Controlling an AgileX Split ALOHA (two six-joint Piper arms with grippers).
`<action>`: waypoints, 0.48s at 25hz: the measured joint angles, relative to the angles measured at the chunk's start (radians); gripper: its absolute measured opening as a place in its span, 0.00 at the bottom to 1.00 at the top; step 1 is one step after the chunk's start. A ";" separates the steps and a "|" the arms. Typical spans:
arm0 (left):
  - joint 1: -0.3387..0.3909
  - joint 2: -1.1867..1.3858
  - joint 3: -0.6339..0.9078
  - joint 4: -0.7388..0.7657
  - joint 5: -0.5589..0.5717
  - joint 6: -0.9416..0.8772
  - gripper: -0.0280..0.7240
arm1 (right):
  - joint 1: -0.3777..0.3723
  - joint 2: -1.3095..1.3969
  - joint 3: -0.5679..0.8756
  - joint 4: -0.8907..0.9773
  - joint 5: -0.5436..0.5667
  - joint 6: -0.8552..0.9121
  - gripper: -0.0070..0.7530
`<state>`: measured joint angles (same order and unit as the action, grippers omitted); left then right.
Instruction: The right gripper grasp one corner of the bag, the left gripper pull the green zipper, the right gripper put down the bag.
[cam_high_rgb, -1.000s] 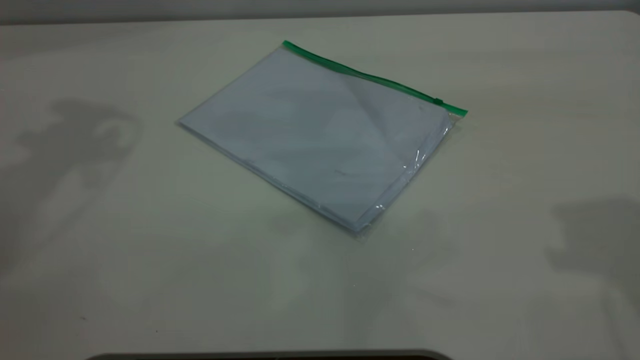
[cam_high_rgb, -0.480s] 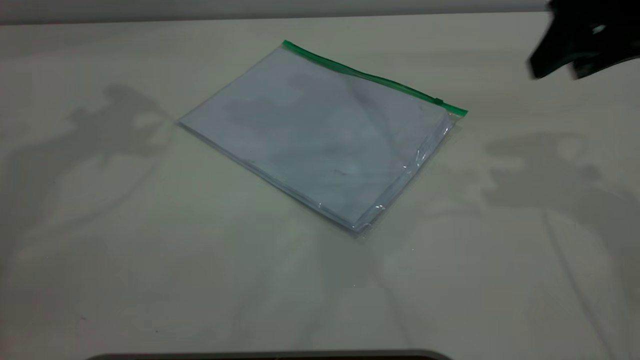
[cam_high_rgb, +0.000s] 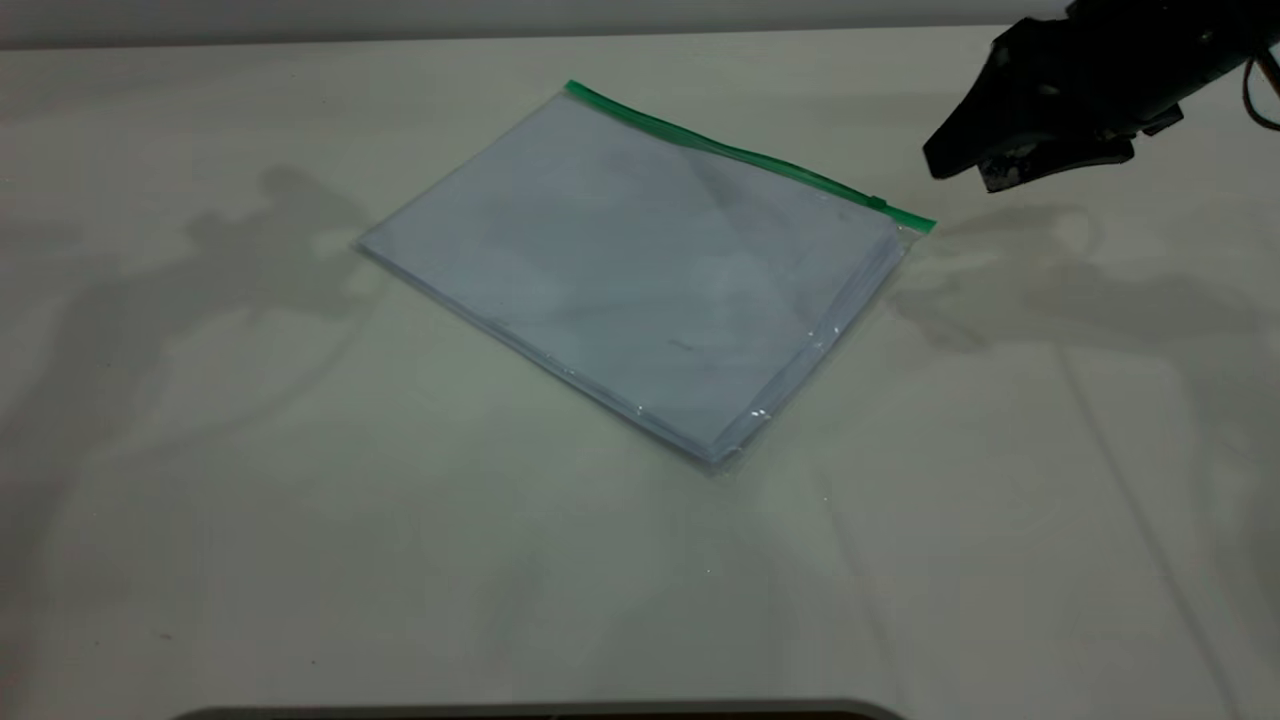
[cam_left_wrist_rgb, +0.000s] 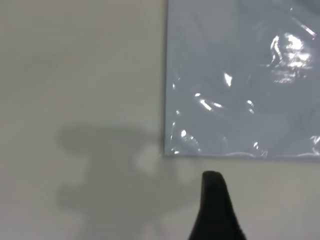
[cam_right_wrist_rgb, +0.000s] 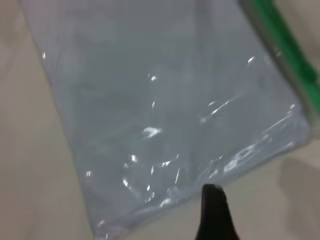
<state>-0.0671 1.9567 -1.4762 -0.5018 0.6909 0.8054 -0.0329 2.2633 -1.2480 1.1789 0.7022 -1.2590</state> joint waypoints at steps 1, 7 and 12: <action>0.000 0.000 0.000 -0.009 -0.005 0.000 0.81 | -0.017 0.026 -0.019 0.017 0.023 -0.013 0.74; -0.001 0.000 0.000 -0.035 -0.029 0.000 0.81 | -0.049 0.158 -0.083 0.105 0.085 -0.096 0.74; -0.001 0.000 -0.002 -0.046 -0.031 0.000 0.81 | -0.049 0.237 -0.117 0.171 0.096 -0.152 0.74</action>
<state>-0.0684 1.9567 -1.4781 -0.5483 0.6601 0.8054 -0.0818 2.5000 -1.3647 1.3496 0.7981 -1.4113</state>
